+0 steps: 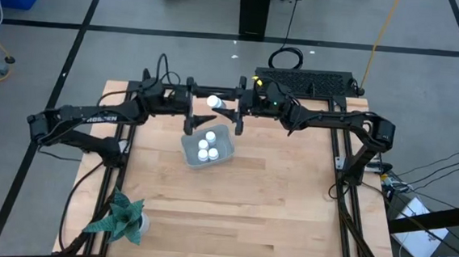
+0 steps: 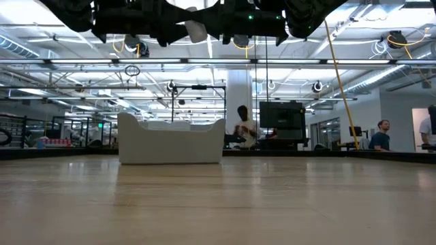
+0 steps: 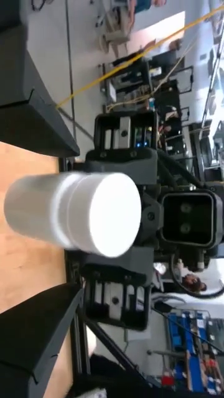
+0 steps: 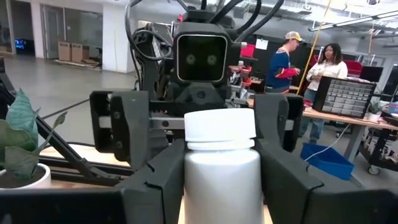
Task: Pick and place pill bottles into a basket
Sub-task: Adjust the white pill bottle in the gray bin
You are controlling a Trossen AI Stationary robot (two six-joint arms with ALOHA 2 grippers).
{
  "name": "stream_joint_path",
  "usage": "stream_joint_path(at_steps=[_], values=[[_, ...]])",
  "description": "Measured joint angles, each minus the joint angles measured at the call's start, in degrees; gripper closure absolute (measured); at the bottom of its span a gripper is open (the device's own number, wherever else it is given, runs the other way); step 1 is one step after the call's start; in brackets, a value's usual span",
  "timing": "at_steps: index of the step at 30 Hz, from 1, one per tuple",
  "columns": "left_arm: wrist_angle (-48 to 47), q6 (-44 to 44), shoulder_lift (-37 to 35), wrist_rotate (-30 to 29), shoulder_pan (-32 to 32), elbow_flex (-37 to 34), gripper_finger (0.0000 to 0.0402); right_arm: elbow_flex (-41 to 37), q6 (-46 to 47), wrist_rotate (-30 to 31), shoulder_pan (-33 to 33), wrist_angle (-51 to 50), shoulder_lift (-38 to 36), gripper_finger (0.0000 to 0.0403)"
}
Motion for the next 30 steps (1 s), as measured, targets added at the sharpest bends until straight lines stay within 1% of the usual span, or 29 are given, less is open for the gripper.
stream_joint_path(at_steps=[8, 16, 21, 30], values=[[0.8, 3.6, 0.0, 0.2, -0.2, 0.0, 0.0050, 0.0, -0.1, -0.1, 0.0, -1.1, 0.0, 0.0245], [3.7, 3.6, 0.0, 2.0, 0.3, 0.0, 0.0050, 0.0, -0.5, -0.1, 0.0, -0.9, 0.0, 0.0245], [6.1, 1.7, 0.0, 4.4, 1.4, 0.0, 0.0050, 0.0, -0.5, -0.1, 0.0, -0.8, 0.0, 0.0245], [7.0, 1.0, 0.0, 4.2, 2.4, 0.0, 0.0051, 0.0, -0.4, -0.3, 0.0, 0.0, 0.0, 0.0245]])
